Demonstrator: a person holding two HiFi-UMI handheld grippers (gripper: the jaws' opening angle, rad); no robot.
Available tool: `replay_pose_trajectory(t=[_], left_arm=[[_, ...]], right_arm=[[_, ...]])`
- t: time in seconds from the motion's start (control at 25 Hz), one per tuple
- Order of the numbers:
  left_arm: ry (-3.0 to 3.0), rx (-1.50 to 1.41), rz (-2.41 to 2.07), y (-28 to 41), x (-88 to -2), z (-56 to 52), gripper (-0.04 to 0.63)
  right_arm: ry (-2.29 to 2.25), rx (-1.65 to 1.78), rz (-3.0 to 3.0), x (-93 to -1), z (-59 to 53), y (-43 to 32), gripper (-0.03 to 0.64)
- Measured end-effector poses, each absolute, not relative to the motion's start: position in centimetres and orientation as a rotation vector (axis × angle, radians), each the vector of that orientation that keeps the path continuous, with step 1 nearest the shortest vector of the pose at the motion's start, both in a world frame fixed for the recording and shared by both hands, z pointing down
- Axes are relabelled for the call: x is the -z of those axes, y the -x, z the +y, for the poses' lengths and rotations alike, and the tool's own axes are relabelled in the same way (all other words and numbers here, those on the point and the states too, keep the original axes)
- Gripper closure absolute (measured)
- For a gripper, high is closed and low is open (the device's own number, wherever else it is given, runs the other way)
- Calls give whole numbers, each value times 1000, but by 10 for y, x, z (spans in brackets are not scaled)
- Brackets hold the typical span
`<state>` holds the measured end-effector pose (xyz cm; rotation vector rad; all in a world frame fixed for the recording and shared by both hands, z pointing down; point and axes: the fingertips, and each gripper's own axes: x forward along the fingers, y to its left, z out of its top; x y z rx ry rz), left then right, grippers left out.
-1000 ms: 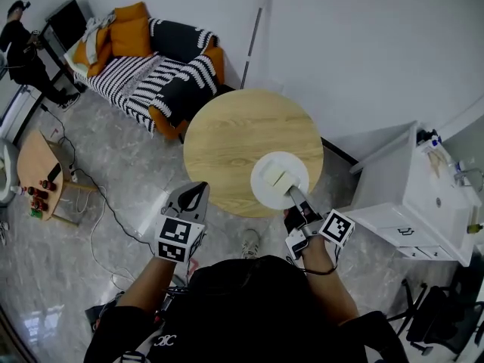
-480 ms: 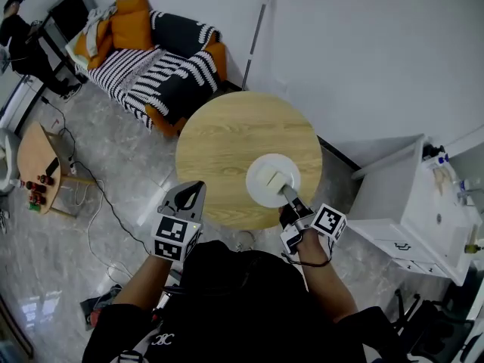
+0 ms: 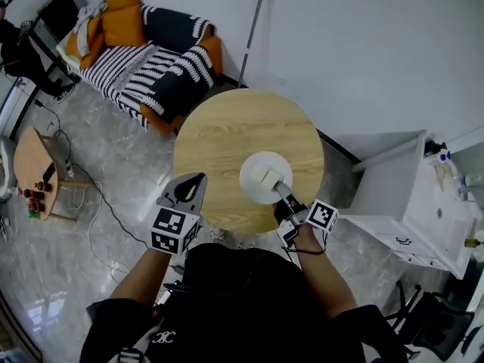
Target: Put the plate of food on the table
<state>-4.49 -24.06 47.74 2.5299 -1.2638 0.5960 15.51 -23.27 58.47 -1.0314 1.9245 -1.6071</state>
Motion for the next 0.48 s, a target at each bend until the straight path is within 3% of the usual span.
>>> replay_pose_trajectory(t=[0.48], left_arm=[[-2588,-669,-1222,67,-474,-263,591]], right_arm=[[1128,1706,1768,-643,-257,-137,591]])
